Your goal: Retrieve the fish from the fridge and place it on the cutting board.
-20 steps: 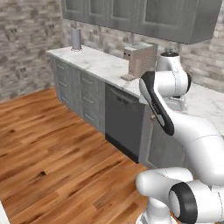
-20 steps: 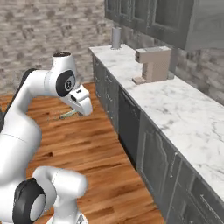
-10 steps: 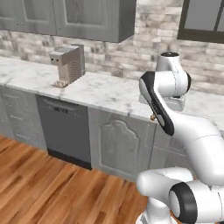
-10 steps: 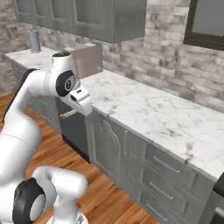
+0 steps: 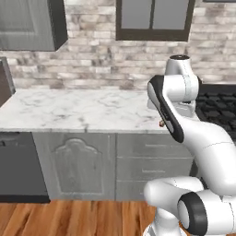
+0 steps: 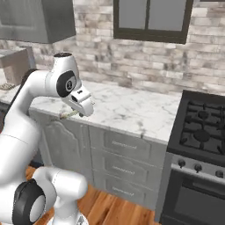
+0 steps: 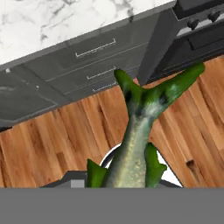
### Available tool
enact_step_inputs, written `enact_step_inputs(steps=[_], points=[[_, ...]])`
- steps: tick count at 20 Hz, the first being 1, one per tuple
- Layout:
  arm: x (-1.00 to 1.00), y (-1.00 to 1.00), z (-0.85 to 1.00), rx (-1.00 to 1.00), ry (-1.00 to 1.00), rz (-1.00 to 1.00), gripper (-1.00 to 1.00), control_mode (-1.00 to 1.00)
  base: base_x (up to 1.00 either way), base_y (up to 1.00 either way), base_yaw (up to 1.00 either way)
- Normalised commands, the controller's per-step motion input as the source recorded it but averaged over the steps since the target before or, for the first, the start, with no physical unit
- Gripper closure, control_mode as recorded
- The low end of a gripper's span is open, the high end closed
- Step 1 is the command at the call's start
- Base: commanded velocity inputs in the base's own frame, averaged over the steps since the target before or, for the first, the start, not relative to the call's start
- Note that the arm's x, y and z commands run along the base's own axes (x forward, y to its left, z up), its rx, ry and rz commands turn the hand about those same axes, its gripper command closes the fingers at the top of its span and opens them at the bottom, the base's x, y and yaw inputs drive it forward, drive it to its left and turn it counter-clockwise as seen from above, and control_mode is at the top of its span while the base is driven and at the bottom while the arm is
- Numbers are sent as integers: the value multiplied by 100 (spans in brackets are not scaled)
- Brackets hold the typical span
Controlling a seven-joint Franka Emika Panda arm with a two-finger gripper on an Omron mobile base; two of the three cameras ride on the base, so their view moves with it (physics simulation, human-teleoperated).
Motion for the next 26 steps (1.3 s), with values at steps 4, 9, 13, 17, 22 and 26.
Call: enact_step_inputs(steps=[4, 9, 13, 17, 22, 26], points=[[0, 0, 0, 0, 0, 0, 100, 100, 0, -25, -61], [0, 0, 0, 0, 0, 0, 100, 100, 0, -21, -57], [0, 0, 0, 0, 0, 0, 100, 100, 0, -5, -47], [0, 0, 0, 0, 0, 0, 100, 100, 0, -11, -32], [0, 0, 0, 0, 0, 0, 100, 100, 2, -12, -19], [0, 0, 0, 0, 0, 0, 100, 100, 21, -14, -4]])
